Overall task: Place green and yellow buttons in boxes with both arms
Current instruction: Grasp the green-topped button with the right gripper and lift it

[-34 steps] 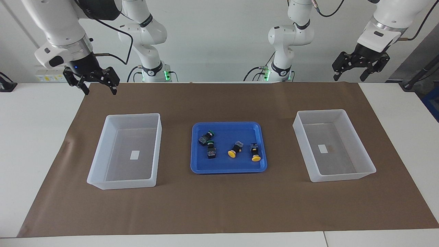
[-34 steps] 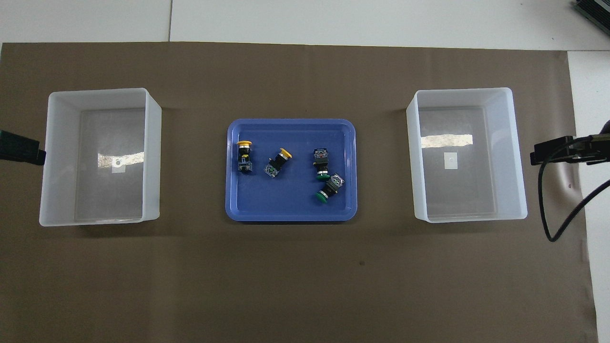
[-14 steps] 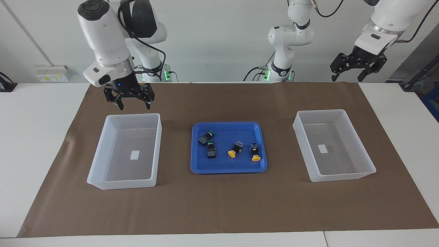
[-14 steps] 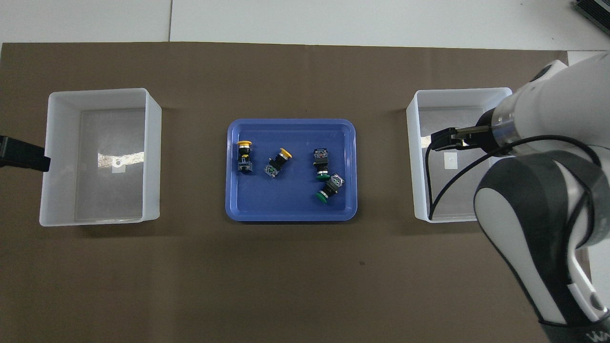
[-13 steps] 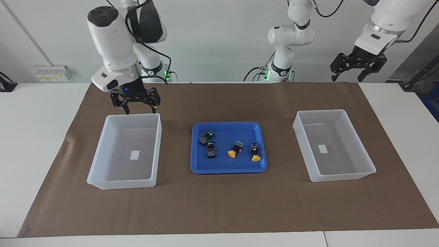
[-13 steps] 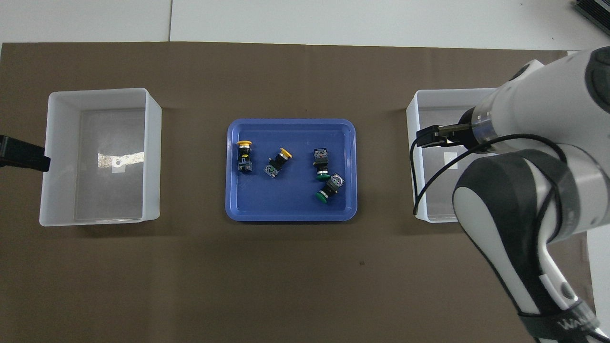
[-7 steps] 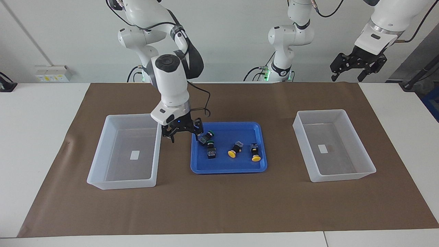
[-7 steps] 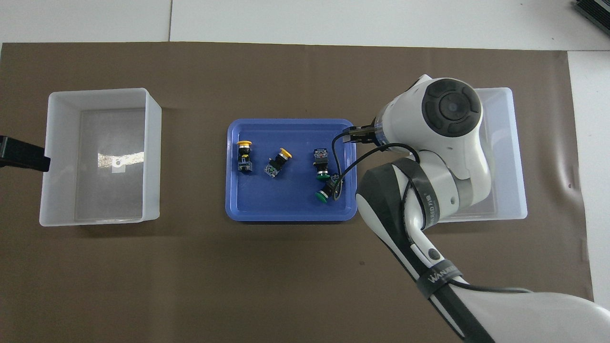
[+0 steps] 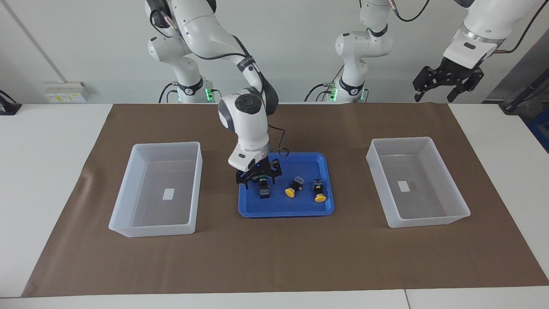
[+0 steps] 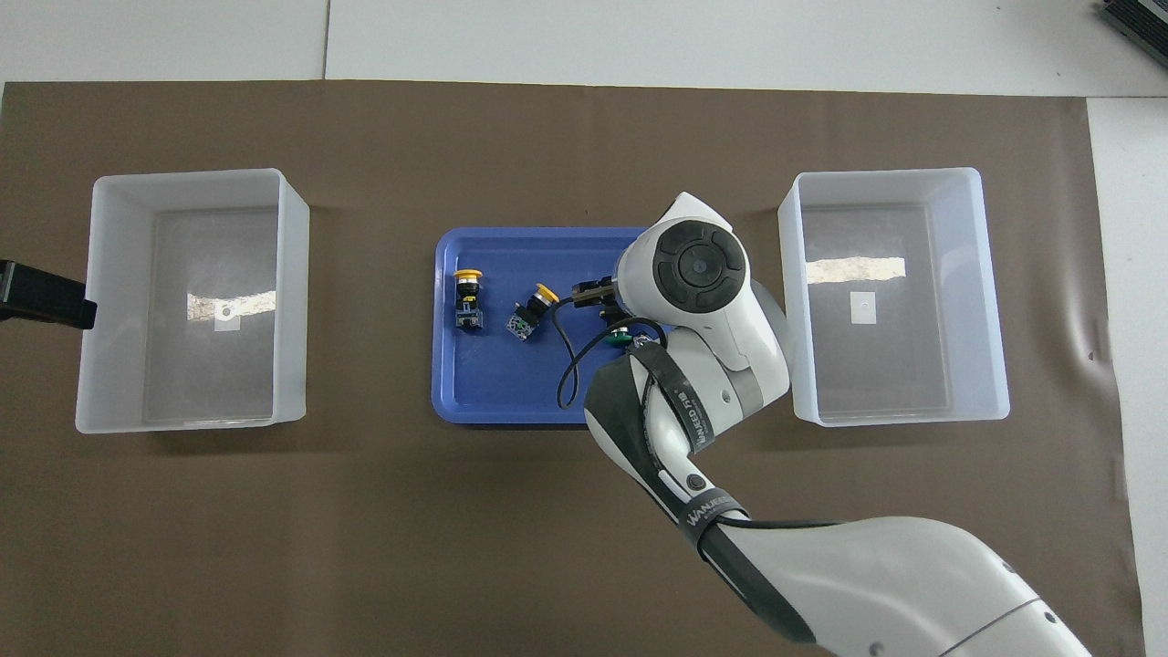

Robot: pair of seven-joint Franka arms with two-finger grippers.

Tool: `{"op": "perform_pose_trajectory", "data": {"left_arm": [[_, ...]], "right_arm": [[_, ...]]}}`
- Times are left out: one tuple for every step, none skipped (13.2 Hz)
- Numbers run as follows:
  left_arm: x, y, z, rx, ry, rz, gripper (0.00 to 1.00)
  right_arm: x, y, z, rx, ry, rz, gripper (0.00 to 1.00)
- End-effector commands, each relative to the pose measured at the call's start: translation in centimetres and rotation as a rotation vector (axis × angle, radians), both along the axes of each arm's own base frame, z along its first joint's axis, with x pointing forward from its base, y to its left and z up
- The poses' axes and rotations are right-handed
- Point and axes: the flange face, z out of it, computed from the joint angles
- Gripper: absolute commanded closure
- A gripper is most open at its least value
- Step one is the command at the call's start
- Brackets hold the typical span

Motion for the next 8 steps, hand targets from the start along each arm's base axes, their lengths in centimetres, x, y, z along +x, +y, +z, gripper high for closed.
{"op": "perform_pose_trajectory", "data": {"left_arm": [[-1.0,0.0,0.2,-0.013,0.007,0.012,0.0],[-1.0,0.0,0.1,-0.013,0.008,0.012,0.0],[-1.0,0.0,0.2,-0.013,0.007,0.012,0.0],[-1.0,0.0,0.1,-0.013,0.008,0.012,0.0],[-1.0,0.0,0.1,-0.013,0.008,0.012,0.0],[-1.0,0.0,0.2,-0.013,0.007,0.012,0.0],[-1.0,0.0,0.1,-0.013,0.008,0.012,0.0],[-1.0,0.0,0.2,-0.013,0.007,0.012,0.0]], "right_arm": [[0.3,0.1,-0.7,-0.004,-0.017,-0.008,0.0],[0.3,0.2,-1.5,-0.008,-0.012,-0.007,0.0],[0.0,0.8,-2.3,-0.006,-0.014,0.004,0.03],[-0.1,1.0,-2.3,-0.01,-0.013,0.011,0.15],[-0.3,1.0,-2.7,-0.014,-0.005,0.014,0.3],[-0.7,0.7,-3.4,-0.021,0.007,0.015,0.43],[-0.8,0.6,-3.5,-0.028,0.019,0.016,0.6],[-0.7,0.2,-3.6,-0.03,0.02,0.013,0.72]]}}
